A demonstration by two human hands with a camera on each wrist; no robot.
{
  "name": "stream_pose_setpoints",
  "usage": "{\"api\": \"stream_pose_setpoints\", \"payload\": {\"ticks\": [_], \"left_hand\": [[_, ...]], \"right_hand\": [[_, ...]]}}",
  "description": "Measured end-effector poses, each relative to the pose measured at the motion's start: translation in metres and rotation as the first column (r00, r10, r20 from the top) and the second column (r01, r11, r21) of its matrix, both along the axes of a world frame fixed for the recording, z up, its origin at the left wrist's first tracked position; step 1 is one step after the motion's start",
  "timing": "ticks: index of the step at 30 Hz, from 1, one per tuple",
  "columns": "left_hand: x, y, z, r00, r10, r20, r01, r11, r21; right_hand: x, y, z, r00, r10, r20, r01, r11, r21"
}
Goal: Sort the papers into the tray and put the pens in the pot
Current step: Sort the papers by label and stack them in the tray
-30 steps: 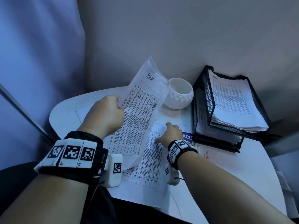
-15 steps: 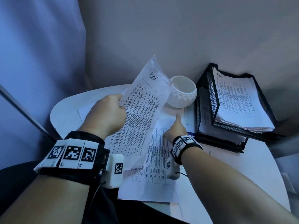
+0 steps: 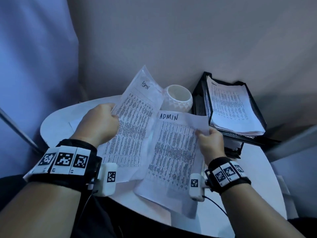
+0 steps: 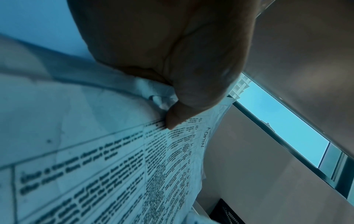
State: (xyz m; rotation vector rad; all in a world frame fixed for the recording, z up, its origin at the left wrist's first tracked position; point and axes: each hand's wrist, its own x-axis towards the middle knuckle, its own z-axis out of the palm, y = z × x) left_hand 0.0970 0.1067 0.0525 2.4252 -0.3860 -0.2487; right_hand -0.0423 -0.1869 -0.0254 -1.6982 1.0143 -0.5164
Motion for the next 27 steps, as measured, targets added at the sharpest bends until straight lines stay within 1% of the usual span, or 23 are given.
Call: {"api": "stream_pose_setpoints", "payload": {"ticks": [3, 5, 8, 11, 13, 15, 18, 20, 22, 24, 27], "left_hand": [[-0.003, 0.0, 0.0, 1.0, 0.0, 0.01, 0.0, 1.0, 0.003], [-0.007, -0.002, 0.002, 1.0, -0.003, 0.023, 0.004, 1.0, -0.004], [-0.011, -0.005, 0.003, 0.999, 0.01, 0.048, -0.009, 0.999, -0.032], [-0.016, -0.009, 0.004, 1.0, 0.002, 0.031, 0.001, 0.996, -0.085], [-0.023, -0.014, 0.003, 0.999, -0.039, -0.026, 0.035, 0.99, -0.138], [-0.028, -0.019, 0.001, 0.988, -0.117, -0.105, 0.095, 0.975, -0.2], [-0.032, -0.024, -0.007, 0.949, -0.247, -0.198, 0.181, 0.936, -0.3], [-0.032, -0.026, -0.01, 0.925, -0.292, -0.241, 0.192, 0.911, -0.365], [-0.031, -0.027, -0.012, 0.911, -0.309, -0.273, 0.189, 0.901, -0.389], [-0.027, -0.027, -0.015, 0.908, -0.294, -0.3, 0.167, 0.908, -0.383], [-0.027, -0.026, -0.013, 0.886, -0.308, -0.347, 0.152, 0.899, -0.41]], "right_hand": [[-0.029, -0.026, 0.029, 0.994, -0.052, 0.101, 0.048, 0.998, 0.043], [-0.047, -0.04, 0.042, 0.975, -0.099, 0.197, 0.083, 0.992, 0.09], [-0.067, -0.055, 0.048, 0.908, -0.202, 0.367, 0.112, 0.961, 0.252], [-0.074, -0.054, 0.047, 0.859, -0.26, 0.442, 0.076, 0.917, 0.392], [-0.072, -0.043, 0.046, 0.861, -0.236, 0.45, 0.024, 0.904, 0.428], [-0.065, -0.029, 0.043, 0.882, -0.19, 0.431, -0.021, 0.898, 0.44], [-0.05, -0.008, 0.032, 0.916, -0.142, 0.375, -0.055, 0.881, 0.47], [-0.041, 0.004, 0.022, 0.929, -0.123, 0.349, -0.07, 0.868, 0.492], [-0.033, 0.013, 0.012, 0.935, -0.104, 0.338, -0.089, 0.855, 0.511], [-0.023, 0.018, 0.003, 0.93, -0.1, 0.353, -0.107, 0.847, 0.521], [-0.005, 0.018, -0.006, 0.929, -0.159, 0.334, -0.016, 0.884, 0.466]]}}
